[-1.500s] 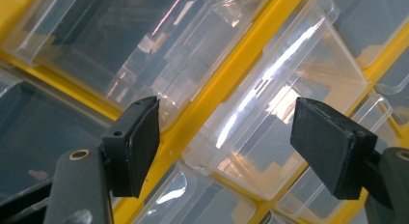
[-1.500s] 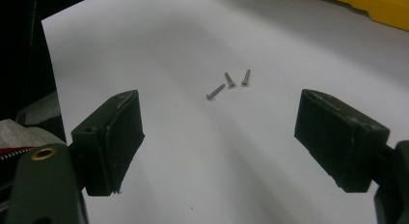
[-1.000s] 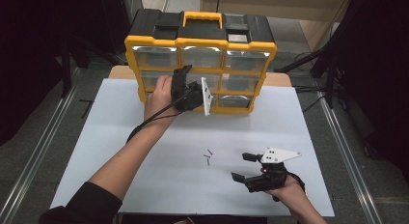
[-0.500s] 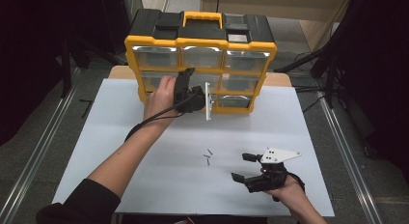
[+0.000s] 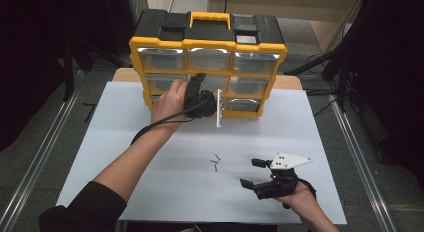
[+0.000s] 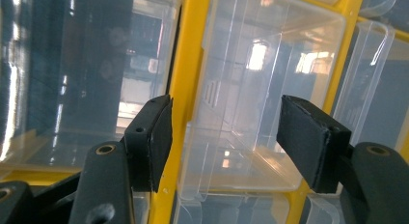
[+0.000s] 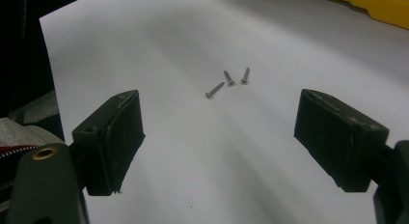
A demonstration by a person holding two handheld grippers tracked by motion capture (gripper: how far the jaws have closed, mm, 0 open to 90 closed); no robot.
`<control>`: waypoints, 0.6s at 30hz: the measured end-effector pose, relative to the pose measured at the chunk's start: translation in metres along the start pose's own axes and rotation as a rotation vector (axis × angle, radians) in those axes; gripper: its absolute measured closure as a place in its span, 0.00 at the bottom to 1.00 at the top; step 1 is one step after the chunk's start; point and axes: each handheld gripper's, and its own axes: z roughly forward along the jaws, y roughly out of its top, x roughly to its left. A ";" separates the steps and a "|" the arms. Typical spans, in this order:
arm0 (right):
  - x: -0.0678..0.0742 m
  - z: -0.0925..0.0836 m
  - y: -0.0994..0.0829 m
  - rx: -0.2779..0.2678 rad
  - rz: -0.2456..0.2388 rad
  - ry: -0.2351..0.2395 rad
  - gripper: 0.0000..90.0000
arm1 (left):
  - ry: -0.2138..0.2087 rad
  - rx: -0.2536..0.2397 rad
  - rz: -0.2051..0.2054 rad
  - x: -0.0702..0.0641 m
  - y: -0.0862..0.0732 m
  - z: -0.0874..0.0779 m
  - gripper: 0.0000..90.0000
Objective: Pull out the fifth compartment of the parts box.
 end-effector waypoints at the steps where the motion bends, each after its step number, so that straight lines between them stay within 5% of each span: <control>1: 0.000 0.000 0.000 -0.002 0.001 0.001 0.21 | 0.000 -0.004 -0.007 0.000 0.000 0.001 0.46; 6: 0.000 0.000 0.000 -0.003 -0.002 0.002 0.21 | 0.009 0.002 0.005 0.002 -0.001 0.003 0.46; 18: 0.001 0.000 0.000 -0.002 0.001 0.006 0.21 | 0.014 -0.005 0.039 0.003 0.000 0.005 0.68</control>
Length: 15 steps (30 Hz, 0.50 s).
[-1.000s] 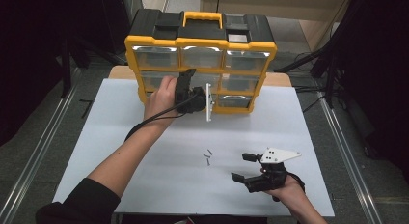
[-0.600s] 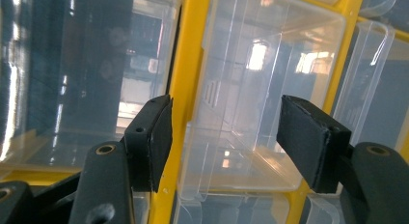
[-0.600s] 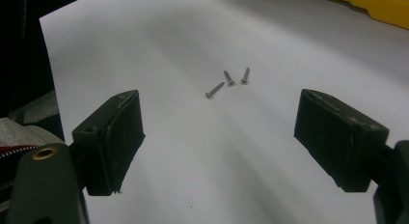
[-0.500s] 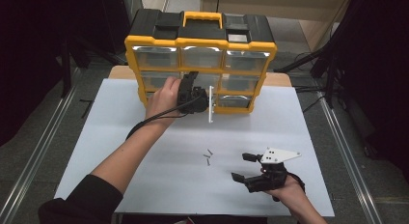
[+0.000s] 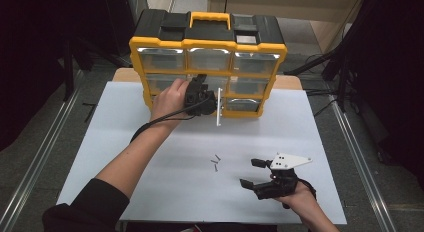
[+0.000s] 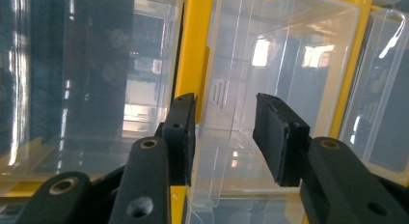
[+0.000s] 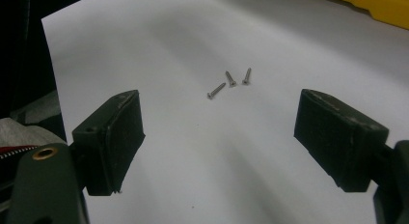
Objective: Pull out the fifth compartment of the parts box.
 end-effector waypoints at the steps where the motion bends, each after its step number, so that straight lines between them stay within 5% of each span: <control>1: 0.000 0.000 0.000 0.001 -0.002 0.000 0.21 | -0.003 0.009 0.007 0.001 0.000 0.000 0.70; 15: 0.000 0.000 0.000 0.000 -0.002 0.000 0.21 | 0.011 0.002 0.016 0.004 -0.001 -0.001 0.82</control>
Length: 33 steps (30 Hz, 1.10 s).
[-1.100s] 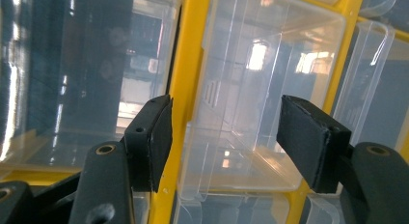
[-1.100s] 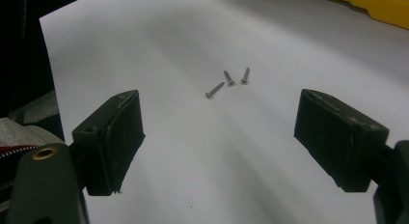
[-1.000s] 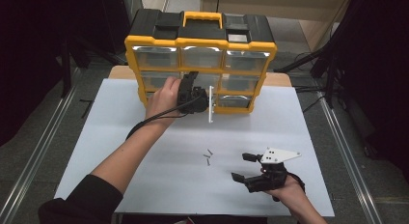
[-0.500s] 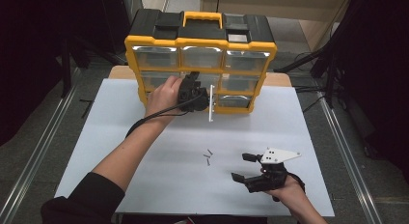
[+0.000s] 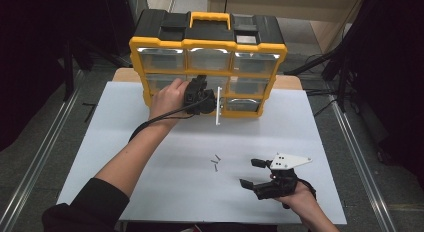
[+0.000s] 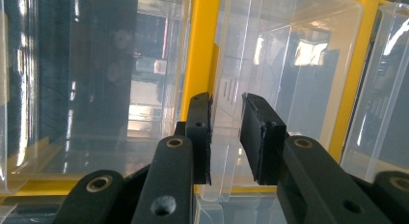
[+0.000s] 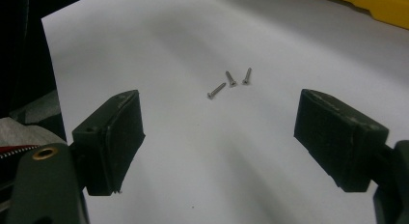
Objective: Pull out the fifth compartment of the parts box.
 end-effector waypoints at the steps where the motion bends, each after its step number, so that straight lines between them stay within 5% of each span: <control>1: 0.000 0.000 0.000 0.000 -0.001 0.001 0.21 | -0.003 0.004 -0.003 0.000 0.000 0.000 0.82; 33: 0.000 0.000 0.000 0.004 -0.004 0.003 0.21 | 0.042 0.007 0.015 -0.009 0.004 -0.008 0.83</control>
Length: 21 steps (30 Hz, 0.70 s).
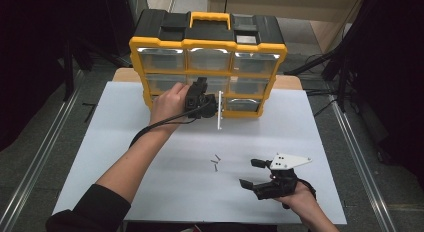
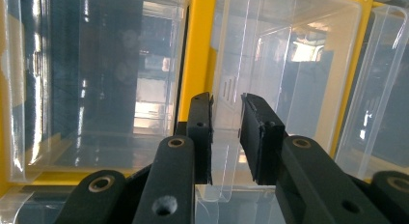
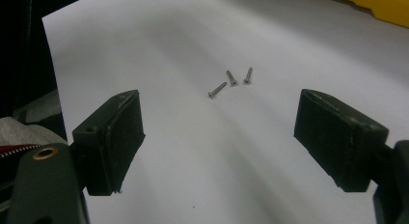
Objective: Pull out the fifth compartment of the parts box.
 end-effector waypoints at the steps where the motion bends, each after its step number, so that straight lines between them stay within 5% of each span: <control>1: 0.000 0.000 0.000 0.000 0.000 -0.001 0.21 | 0.002 0.004 0.006 0.000 0.000 -0.001 0.83; 21: 0.000 0.000 0.000 0.003 -0.001 0.004 0.21 | 0.000 0.002 0.011 -0.002 0.000 -0.008 0.84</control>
